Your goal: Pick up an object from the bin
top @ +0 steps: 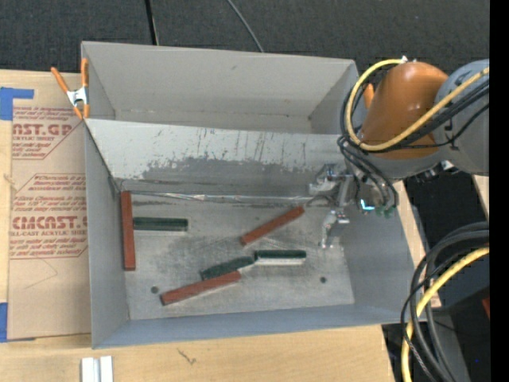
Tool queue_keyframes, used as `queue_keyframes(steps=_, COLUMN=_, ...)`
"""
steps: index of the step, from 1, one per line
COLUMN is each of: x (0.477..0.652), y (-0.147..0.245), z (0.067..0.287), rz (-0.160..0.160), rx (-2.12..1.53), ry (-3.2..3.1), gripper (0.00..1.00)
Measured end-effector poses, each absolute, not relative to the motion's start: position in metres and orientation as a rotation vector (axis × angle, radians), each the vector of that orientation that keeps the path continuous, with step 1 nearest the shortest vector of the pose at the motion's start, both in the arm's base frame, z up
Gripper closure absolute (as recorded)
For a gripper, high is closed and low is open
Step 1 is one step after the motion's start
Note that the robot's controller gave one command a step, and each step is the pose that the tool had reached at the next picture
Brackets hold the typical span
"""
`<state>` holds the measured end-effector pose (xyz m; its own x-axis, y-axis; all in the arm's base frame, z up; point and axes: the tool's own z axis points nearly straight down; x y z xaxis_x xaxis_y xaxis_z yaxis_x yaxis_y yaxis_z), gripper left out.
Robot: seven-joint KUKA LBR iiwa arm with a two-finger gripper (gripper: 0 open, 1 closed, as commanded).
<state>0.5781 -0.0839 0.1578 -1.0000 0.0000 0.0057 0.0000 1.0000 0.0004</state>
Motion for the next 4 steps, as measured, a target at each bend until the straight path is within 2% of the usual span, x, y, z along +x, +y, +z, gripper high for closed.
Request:
queue_keyframes(steps=1, x=0.580, y=-0.084, z=0.162, rz=0.001, rx=0.001, ry=-3.143, gripper=0.00)
queue_keyframes(steps=2, x=0.579, y=-0.037, z=0.108, rz=0.002, rx=0.104, ry=-3.147, gripper=0.00)
queue_keyframes(steps=3, x=0.576, y=0.003, z=0.110, rz=-0.002, rx=0.149, ry=-3.134, gripper=0.00)
queue_keyframes(steps=4, x=0.582, y=0.014, z=0.124, rz=-0.002, rx=0.116, ry=-3.145, gripper=0.00)
